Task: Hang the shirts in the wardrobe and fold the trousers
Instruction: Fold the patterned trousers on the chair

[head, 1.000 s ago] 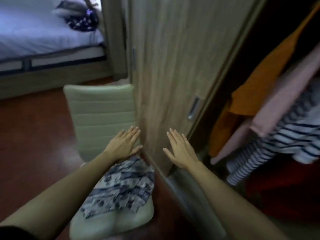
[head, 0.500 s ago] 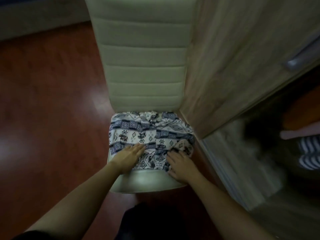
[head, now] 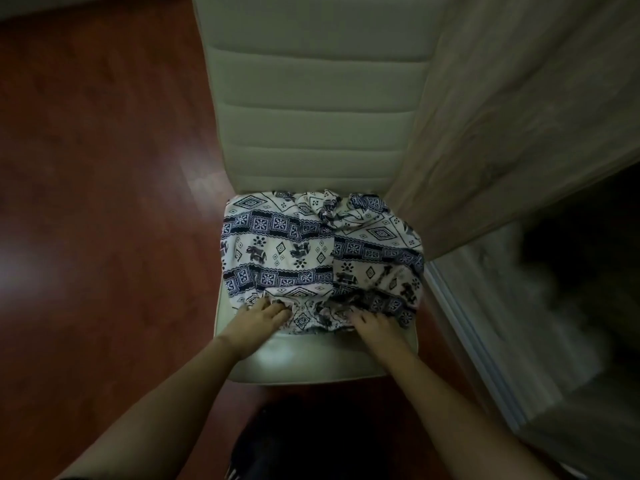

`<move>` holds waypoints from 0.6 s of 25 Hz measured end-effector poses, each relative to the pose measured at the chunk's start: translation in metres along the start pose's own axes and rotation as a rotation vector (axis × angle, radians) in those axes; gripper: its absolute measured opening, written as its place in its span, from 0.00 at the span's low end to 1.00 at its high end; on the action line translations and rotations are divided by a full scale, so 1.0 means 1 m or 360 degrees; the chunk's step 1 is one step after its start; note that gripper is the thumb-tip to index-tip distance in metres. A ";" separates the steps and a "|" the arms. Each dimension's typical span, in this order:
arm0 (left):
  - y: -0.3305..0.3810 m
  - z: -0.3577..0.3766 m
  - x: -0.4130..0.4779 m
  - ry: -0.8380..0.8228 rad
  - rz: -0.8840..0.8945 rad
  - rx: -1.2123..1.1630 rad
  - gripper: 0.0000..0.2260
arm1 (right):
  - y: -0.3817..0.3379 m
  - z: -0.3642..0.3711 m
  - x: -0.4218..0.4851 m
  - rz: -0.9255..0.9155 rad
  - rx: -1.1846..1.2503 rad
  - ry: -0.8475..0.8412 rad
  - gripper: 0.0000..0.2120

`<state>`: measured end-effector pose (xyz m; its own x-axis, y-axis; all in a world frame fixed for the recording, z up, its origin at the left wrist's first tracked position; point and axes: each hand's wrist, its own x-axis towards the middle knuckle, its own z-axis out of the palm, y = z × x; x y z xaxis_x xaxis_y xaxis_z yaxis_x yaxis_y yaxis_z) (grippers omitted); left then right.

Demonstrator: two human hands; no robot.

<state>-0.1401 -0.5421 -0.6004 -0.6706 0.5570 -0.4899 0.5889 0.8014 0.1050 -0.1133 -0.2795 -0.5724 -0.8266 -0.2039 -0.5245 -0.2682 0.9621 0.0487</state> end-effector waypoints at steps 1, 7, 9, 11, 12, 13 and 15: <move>-0.004 -0.007 -0.003 0.0061 0.0010 -0.0016 0.22 | 0.005 -0.006 -0.002 -0.0031 0.0140 0.0020 0.22; -0.014 -0.149 -0.050 0.0448 0.0097 -0.0255 0.15 | 0.033 -0.138 -0.053 -0.0007 0.0525 0.0179 0.16; -0.019 -0.223 -0.075 0.0544 -0.0048 -0.0409 0.15 | 0.046 -0.206 -0.082 0.0025 0.0545 0.0273 0.15; -0.025 -0.301 -0.109 0.0647 -0.0052 -0.0583 0.16 | 0.062 -0.283 -0.119 0.0079 0.0541 0.0406 0.16; -0.025 -0.339 -0.124 0.0733 -0.0008 -0.0690 0.17 | 0.071 -0.318 -0.134 0.0100 0.0658 0.0467 0.16; -0.025 -0.375 -0.140 0.0793 0.0047 -0.0817 0.18 | 0.080 -0.350 -0.149 0.0067 0.0786 0.0541 0.14; -0.025 -0.436 -0.170 0.0955 0.0078 -0.0991 0.19 | 0.095 -0.406 -0.187 -0.0031 0.0978 0.0725 0.12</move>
<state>-0.2367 -0.5617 -0.1425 -0.8789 0.4745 0.0487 0.3867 0.6491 0.6551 -0.1851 -0.2233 -0.1240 -0.9827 -0.1480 -0.1114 -0.0716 0.8580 -0.5086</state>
